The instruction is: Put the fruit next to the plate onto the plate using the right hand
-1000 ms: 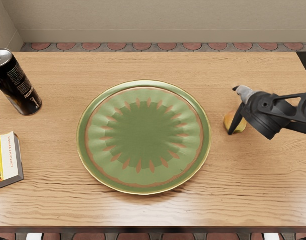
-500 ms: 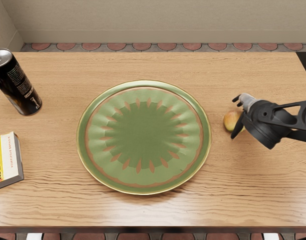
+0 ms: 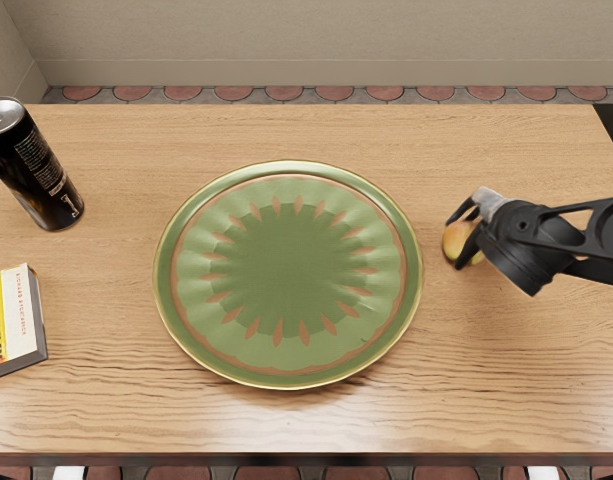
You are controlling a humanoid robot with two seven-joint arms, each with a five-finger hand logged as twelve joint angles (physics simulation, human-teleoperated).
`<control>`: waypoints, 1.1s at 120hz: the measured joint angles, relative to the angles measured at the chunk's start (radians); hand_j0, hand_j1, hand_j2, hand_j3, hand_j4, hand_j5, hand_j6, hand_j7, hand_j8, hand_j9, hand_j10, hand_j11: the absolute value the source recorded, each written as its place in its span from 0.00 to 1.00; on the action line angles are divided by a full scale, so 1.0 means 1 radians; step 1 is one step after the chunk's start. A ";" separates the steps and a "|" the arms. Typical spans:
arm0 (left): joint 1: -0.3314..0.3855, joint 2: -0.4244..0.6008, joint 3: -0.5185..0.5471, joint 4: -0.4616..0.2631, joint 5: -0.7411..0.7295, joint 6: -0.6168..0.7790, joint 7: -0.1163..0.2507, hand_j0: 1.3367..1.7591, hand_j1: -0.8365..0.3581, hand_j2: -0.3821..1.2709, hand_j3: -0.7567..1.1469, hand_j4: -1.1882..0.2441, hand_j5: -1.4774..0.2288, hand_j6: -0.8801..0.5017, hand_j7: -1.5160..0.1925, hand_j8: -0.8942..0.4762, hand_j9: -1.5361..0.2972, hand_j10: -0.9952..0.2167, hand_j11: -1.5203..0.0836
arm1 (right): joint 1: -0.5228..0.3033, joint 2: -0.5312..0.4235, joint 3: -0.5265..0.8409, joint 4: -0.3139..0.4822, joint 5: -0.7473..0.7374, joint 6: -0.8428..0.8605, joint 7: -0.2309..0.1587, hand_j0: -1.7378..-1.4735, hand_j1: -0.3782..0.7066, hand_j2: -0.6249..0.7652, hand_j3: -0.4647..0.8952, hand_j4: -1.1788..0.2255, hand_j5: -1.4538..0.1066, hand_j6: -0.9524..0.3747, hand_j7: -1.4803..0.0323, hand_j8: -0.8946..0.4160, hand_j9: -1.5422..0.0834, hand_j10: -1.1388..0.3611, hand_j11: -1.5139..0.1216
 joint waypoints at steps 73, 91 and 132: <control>0.000 0.000 0.000 0.000 0.000 0.000 0.000 0.76 0.99 0.23 0.40 0.83 0.87 0.64 0.89 0.65 0.84 0.82 0.95 | -0.298 -0.067 0.885 -0.146 0.207 0.708 0.000 0.30 0.55 0.87 0.34 0.36 0.19 0.44 0.24 0.40 0.21 0.27 0.18; -0.001 0.000 0.000 0.000 0.000 0.000 0.000 0.76 0.99 0.23 0.40 0.83 0.87 0.64 0.89 0.65 0.84 0.82 0.95 | -0.335 0.017 0.909 -0.146 0.202 0.747 0.000 0.30 0.56 0.88 0.34 0.35 0.18 0.45 0.23 0.41 0.19 0.25 0.16; -0.001 0.000 0.000 0.000 0.000 0.000 0.000 0.76 0.99 0.23 0.40 0.83 0.87 0.64 0.89 0.65 0.84 0.82 0.95 | -0.387 0.083 0.916 -0.154 0.136 0.755 -0.001 0.30 0.58 0.89 0.34 0.36 0.18 0.46 0.23 0.42 0.22 0.22 0.19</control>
